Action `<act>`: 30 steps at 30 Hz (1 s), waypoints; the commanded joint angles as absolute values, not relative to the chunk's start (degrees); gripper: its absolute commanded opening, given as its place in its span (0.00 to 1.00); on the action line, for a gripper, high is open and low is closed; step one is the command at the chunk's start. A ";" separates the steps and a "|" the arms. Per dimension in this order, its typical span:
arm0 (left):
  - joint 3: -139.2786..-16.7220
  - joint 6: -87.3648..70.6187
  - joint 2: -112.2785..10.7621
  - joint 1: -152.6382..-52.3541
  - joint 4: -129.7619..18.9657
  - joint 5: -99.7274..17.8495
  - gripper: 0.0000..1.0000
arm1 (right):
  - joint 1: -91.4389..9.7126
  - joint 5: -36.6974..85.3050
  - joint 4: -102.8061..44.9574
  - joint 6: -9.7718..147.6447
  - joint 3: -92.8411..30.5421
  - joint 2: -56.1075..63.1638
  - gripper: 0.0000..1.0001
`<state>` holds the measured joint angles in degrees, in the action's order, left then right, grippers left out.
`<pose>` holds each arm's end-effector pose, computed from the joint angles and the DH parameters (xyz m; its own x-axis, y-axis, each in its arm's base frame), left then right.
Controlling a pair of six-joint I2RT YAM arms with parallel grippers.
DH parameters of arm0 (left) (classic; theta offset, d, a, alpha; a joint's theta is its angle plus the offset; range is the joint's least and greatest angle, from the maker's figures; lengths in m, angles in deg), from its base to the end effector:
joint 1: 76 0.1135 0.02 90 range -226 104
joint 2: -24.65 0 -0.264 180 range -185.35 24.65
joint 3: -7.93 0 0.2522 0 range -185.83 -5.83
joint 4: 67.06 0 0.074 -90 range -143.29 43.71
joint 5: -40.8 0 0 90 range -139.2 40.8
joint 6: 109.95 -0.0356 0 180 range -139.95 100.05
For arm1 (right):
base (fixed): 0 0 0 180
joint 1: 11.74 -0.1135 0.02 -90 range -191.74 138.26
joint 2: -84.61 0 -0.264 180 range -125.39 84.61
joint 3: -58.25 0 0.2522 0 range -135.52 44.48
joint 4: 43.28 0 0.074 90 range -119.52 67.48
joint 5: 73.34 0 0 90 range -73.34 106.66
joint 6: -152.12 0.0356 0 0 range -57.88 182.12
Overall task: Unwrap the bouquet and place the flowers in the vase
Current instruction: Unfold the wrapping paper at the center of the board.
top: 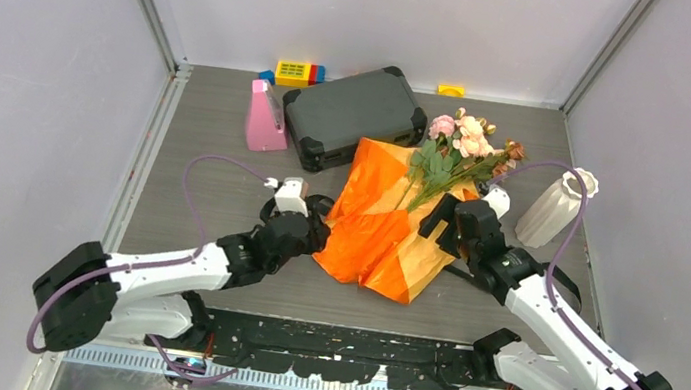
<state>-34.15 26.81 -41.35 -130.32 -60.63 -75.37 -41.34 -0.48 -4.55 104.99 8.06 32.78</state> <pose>0.1496 -0.1814 0.1989 -0.5713 -0.3254 -0.7535 0.1327 0.8694 -0.4760 0.1715 0.0853 0.2439 -0.6011 0.4062 -0.6882 0.1803 0.9079 0.3784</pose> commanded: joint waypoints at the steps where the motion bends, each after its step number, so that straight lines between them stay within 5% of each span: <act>1: -33.43 26.15 -34.40 -128.01 -55.93 -79.36 0.41 | -41.19 0.11 -9.31 105.79 9.02 30.64 0.93; 12: -43.80 19.21 -18.71 -124.95 -38.01 -74.15 0.57 | -41.22 0.59 -12.39 105.94 10.37 25.69 0.87; 24: -58.25 14.12 -42.73 -124.95 -43.57 -47.43 0.64 | -41.21 0.18 -12.85 105.49 10.08 25.19 0.88; 30: -56.65 14.18 -51.73 -121.09 -49.95 -46.94 0.64 | -41.18 -4.34 -8.26 105.72 8.94 24.83 0.87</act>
<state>-56.79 15.27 -49.68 -124.25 -42.86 -50.39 -41.34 -0.16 -10.19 105.56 10.42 24.88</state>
